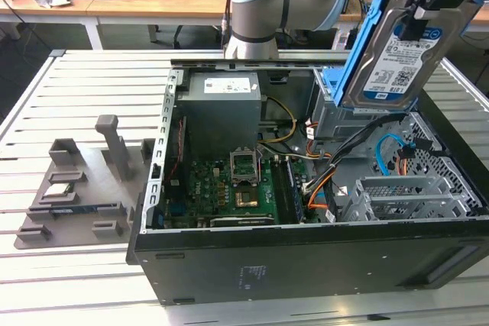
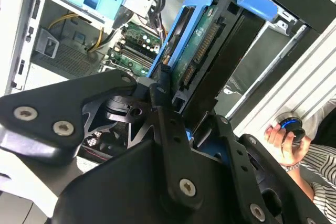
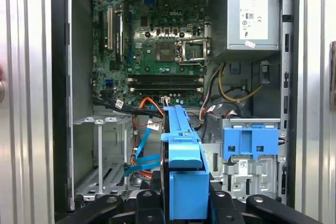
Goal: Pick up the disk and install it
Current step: 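Pick up the disk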
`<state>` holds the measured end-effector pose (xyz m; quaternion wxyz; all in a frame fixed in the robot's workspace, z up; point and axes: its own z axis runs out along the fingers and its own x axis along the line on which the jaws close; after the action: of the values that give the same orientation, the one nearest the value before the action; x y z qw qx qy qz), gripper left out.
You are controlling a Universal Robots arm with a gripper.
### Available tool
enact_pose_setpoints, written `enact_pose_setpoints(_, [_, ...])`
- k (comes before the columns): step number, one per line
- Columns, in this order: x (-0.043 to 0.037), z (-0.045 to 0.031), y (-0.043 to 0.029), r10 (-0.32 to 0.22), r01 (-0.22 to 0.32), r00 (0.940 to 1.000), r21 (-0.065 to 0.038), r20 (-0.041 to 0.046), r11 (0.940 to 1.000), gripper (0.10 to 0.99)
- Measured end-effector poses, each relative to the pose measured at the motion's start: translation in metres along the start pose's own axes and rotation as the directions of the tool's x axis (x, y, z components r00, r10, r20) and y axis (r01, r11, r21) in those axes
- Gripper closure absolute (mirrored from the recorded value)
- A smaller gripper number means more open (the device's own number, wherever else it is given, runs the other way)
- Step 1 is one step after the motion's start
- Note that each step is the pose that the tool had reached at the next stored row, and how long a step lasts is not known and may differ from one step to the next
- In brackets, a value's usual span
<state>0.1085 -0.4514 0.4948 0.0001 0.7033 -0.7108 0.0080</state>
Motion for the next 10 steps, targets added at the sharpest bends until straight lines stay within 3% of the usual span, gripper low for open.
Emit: enact_pose_setpoints(10, [0.0249, 0.0006, -0.0003, 0.000, 0.000, 1.0000, 0.000, -0.0012, 1.0000, 0.722])
